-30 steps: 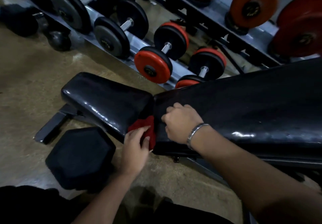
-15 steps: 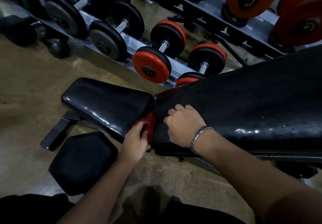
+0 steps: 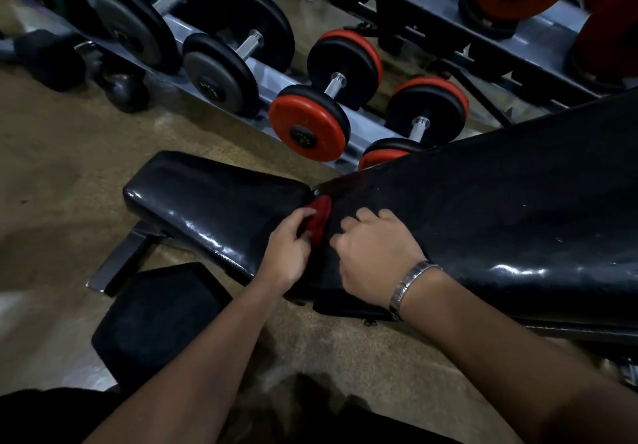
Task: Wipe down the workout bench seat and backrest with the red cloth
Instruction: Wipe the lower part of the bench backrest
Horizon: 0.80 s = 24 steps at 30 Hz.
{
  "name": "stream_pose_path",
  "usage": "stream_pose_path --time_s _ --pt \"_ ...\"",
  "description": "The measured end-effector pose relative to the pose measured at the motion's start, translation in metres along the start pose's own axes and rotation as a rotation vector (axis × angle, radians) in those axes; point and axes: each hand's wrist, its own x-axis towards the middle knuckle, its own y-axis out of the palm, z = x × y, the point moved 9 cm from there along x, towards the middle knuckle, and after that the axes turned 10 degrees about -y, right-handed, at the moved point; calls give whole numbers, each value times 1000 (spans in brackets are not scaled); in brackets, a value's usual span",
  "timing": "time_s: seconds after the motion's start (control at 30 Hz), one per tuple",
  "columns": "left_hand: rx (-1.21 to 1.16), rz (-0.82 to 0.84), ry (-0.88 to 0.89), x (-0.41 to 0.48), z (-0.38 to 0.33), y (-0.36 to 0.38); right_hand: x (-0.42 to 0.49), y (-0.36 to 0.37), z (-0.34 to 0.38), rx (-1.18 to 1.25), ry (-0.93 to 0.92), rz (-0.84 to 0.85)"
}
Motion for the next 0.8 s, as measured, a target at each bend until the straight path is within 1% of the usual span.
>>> stream_pose_path --time_s 0.07,0.13,0.2,0.33,0.5,0.57,0.63,0.73,0.8 --pt "64 -26 42 -5 5 -3 0 1 0 8 -7 -3" --pt "195 -61 83 -12 8 -9 -1 1 -2 12 -15 -3" --pt "256 -66 83 -4 7 -11 -1 2 -2 19 -21 5" --pt "138 -95 -75 27 6 -8 0 1 -1 23 -30 -5" --pt "130 -83 -134 38 2 -2 0 3 -2 23 -28 0" --pt "170 -109 -55 35 -6 -5 0 3 -2 19 -26 0" --pt "249 -100 23 27 -7 -10 0 3 -2 19 -24 0" --pt "372 -100 50 18 4 -23 -1 2 -2 26 -31 -17" --pt "390 -116 68 17 6 -25 -1 1 -2 31 -29 -18"
